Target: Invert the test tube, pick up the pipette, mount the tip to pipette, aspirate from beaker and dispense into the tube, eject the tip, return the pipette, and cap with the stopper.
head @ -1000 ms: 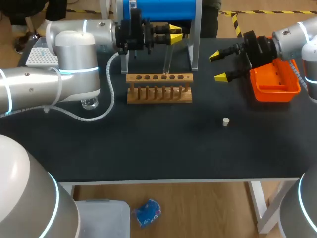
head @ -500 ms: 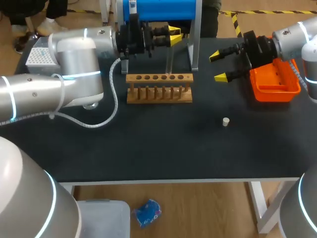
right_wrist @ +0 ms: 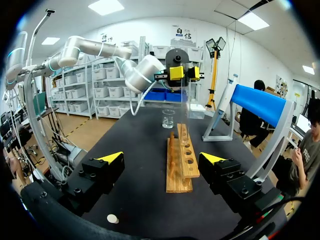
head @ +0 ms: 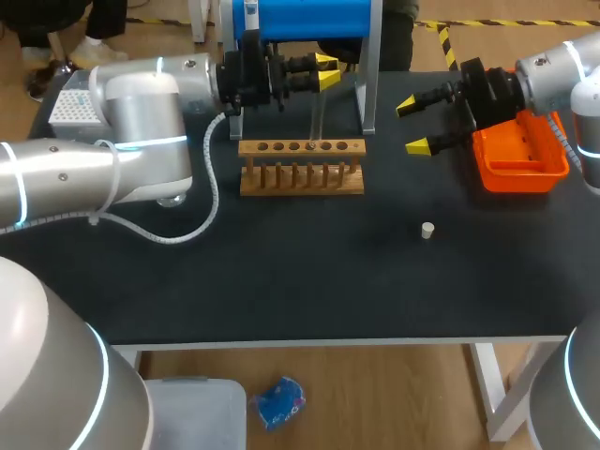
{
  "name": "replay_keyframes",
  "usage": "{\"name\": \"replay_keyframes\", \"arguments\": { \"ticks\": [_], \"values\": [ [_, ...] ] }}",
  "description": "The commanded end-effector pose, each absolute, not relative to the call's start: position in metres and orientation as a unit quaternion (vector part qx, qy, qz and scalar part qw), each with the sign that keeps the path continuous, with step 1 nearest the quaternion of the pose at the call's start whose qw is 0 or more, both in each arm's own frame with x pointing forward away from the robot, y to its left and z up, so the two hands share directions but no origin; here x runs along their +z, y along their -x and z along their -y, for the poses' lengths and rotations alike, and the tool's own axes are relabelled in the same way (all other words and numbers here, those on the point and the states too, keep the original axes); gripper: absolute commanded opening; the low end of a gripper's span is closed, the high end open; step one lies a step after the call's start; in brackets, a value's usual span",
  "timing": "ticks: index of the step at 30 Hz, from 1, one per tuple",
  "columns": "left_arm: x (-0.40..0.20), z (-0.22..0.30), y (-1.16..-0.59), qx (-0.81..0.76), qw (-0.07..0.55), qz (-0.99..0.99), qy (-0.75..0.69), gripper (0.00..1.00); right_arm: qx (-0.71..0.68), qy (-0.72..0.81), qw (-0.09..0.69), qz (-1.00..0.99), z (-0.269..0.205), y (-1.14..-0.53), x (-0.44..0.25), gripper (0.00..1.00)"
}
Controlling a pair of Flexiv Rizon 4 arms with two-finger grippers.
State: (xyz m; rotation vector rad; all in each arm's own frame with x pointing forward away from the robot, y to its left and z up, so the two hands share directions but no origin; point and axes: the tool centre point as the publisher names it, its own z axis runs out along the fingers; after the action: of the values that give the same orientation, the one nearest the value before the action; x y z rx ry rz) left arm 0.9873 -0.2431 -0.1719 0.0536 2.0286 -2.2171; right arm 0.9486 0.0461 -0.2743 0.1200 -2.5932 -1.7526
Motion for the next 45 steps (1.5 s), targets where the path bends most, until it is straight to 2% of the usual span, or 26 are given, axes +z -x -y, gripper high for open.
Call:
{"name": "replay_keyframes", "arguments": {
  "ticks": [1, 45],
  "values": [
    [-0.174, 0.244, -0.991, -0.738, 0.064, -0.671, -0.020, 0.00, -0.559, -0.039, 0.005, 0.828, -0.045, -0.949, -0.274, 1.00],
    [-0.194, 0.245, -1.000, -0.730, 0.063, -0.680, -0.022, 0.00, -0.559, -0.039, 0.005, 0.828, -0.045, -0.949, -0.274, 1.00]
  ]
}}
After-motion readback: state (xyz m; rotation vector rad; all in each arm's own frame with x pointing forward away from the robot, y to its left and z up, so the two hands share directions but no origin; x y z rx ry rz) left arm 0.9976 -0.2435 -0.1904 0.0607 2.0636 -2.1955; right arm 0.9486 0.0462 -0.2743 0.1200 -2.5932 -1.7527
